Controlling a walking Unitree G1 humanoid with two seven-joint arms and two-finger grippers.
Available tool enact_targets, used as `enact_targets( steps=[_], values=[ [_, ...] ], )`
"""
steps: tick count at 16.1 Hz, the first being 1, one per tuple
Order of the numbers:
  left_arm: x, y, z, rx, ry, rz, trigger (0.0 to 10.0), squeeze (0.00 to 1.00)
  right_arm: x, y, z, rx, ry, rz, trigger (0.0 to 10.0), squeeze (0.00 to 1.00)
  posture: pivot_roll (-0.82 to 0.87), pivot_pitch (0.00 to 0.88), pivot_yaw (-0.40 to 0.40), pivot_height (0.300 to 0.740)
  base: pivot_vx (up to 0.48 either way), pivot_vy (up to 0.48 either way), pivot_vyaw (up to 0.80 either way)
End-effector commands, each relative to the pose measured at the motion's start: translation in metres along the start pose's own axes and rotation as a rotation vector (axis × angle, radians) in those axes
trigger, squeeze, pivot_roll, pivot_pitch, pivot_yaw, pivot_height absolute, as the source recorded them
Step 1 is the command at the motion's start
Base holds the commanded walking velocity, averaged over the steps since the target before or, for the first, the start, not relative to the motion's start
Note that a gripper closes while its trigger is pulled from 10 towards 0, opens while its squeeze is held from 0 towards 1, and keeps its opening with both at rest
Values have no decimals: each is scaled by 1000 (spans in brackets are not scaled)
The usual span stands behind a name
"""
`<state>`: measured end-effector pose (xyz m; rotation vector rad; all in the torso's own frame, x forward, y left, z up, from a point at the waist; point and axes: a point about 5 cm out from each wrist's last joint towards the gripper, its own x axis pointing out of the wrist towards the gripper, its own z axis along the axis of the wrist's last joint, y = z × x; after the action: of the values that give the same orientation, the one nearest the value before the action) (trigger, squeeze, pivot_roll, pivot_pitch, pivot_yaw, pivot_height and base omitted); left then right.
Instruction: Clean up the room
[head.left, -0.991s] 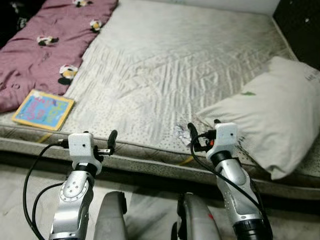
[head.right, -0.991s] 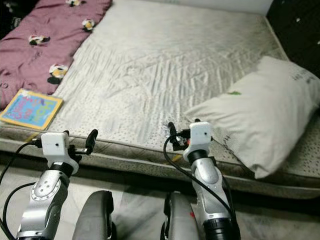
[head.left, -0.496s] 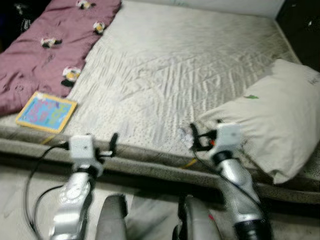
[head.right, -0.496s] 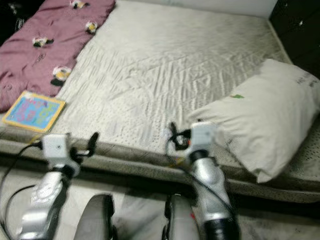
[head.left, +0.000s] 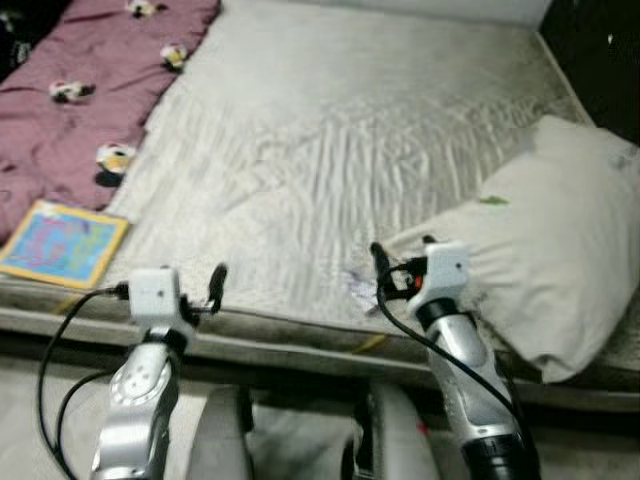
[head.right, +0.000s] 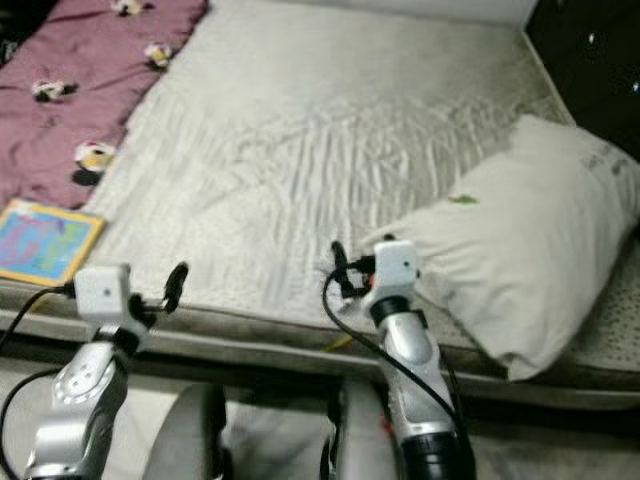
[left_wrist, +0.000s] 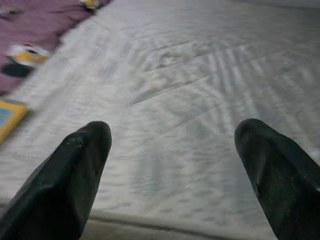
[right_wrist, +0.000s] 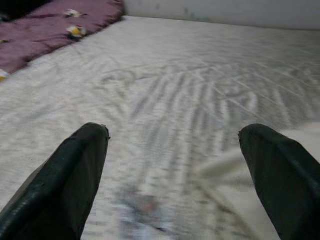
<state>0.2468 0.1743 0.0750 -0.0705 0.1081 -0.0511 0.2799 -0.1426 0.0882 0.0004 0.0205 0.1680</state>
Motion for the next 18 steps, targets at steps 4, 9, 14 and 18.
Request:
enact_targets(
  steps=[4,9,14,18],
  values=[
    [0,0,-3,12,19,5,10000,0,-1,-4,-3,4,17,-13,10000,0,33,101,-42,618,0,0,0],
    [-5,1,-4,-1,18,52,10000,0,0,-1,-10,34,47,18,10000,0,45,108,-45,573,0,0,0],
    [-8,0,-4,15,14,70,10000,0,3,2,-16,55,93,64,10000,0,39,111,-39,554,0,0,0],
    [-11,7,-5,-1,24,125,10000,0,4,6,-16,57,89,99,10000,0,44,111,-43,536,0,0,0]
  ],
)
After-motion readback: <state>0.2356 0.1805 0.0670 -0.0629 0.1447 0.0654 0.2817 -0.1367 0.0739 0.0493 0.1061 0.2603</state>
